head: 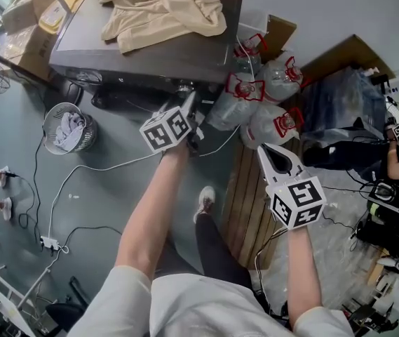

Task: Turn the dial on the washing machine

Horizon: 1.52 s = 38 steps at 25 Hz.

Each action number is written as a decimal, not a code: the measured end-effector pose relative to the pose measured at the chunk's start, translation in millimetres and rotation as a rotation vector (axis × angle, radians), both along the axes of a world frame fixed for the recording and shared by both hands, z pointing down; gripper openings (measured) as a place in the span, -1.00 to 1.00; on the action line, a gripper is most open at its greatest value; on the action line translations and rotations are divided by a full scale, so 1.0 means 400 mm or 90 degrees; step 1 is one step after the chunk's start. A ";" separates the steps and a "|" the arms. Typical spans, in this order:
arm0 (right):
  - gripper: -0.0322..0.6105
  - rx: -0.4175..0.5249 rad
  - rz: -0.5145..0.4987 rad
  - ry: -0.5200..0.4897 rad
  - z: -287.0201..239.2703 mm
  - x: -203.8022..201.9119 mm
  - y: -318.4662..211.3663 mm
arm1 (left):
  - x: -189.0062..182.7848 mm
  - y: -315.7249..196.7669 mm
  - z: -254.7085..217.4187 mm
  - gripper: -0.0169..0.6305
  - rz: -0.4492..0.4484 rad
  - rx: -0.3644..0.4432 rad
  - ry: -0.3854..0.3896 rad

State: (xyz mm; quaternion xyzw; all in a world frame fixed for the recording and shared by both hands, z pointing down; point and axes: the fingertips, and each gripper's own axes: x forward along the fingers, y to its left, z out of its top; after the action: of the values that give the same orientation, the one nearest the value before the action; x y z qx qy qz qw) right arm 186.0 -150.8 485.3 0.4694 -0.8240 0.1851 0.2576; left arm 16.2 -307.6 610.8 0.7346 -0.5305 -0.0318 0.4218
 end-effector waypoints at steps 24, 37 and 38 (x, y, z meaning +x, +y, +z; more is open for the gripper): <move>-0.86 -0.006 0.012 0.000 0.002 0.010 0.011 | 0.013 0.002 0.002 -0.09 0.109 0.045 -0.371; -0.86 -0.016 0.008 0.001 0.021 0.009 0.011 | 0.017 -0.004 0.008 -0.09 0.145 0.113 -0.567; -0.86 -0.016 0.009 0.001 0.022 0.010 0.011 | 0.017 -0.004 0.008 -0.09 0.148 0.116 -0.579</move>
State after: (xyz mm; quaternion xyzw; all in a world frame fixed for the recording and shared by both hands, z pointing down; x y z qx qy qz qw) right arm 190.1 -146.4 494.0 0.4718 -0.8181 0.1970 0.2632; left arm 23.1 -309.1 614.0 0.7622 -0.5708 0.2941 0.0816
